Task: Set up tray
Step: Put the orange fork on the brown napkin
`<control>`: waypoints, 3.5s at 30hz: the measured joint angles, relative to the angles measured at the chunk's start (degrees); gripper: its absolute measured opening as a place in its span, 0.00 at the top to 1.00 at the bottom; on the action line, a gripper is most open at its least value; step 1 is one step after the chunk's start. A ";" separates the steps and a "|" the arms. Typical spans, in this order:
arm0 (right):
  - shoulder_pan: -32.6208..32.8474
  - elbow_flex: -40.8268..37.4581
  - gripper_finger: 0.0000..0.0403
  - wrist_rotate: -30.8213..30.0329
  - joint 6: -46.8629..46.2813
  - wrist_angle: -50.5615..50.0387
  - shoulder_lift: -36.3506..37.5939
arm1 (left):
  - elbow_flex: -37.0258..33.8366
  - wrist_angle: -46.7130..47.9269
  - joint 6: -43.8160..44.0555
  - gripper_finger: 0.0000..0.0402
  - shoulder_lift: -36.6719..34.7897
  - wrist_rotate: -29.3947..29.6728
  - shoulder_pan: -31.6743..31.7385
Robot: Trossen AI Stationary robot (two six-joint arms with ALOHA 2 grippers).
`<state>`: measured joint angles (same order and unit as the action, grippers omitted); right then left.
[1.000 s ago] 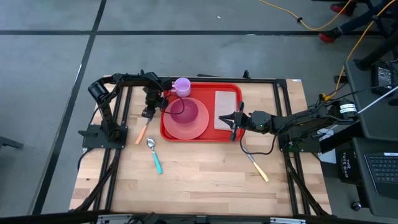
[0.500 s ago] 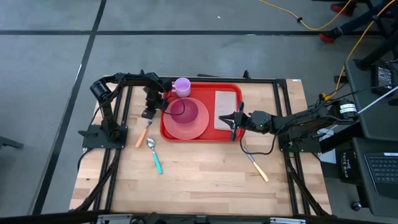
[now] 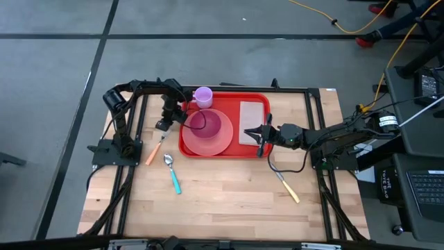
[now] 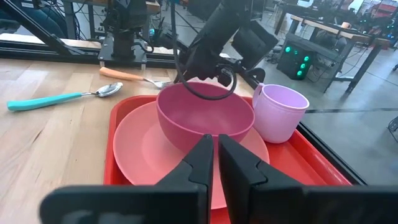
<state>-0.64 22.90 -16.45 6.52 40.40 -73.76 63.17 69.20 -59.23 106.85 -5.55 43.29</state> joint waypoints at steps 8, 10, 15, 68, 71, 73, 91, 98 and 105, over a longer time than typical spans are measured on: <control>0.01 0.00 0.93 0.01 0.00 0.00 0.00 | 3.42 4.82 1.47 0.99 -0.01 1.22 -0.12; 0.00 0.00 0.93 0.00 0.00 0.00 0.00 | 5.14 5.99 2.50 1.00 -0.30 1.98 -0.28; 0.00 0.00 0.93 0.00 0.00 0.00 0.00 | 9.15 8.61 4.05 1.00 -3.50 4.09 -0.53; 0.02 0.00 0.93 -4.63 0.02 0.10 0.00 | 26.80 5.98 30.10 1.00 -33.27 28.09 -17.75; 0.00 0.00 0.93 -5.61 0.01 0.34 0.00 | 26.78 3.34 30.21 1.00 -33.27 26.99 -19.03; 0.00 0.00 0.93 -5.60 0.02 0.91 0.00 | 26.78 0.88 30.15 1.00 -33.27 26.56 -19.99; 0.00 0.00 0.93 -5.51 0.02 3.25 0.02 | 26.78 -16.31 30.81 1.00 -29.81 27.43 -27.04; 1.91 2.21 0.98 -9.43 6.23 4.30 0.02 | 26.78 -21.82 31.11 1.00 -25.84 27.50 -28.79; 8.61 6.68 0.97 -26.47 8.93 -2.31 0.02 | 26.78 -27.27 31.42 1.00 -22.27 27.25 -29.00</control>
<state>7.96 29.57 -42.91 15.46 38.09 -73.73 89.95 41.93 -27.81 84.58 21.71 14.28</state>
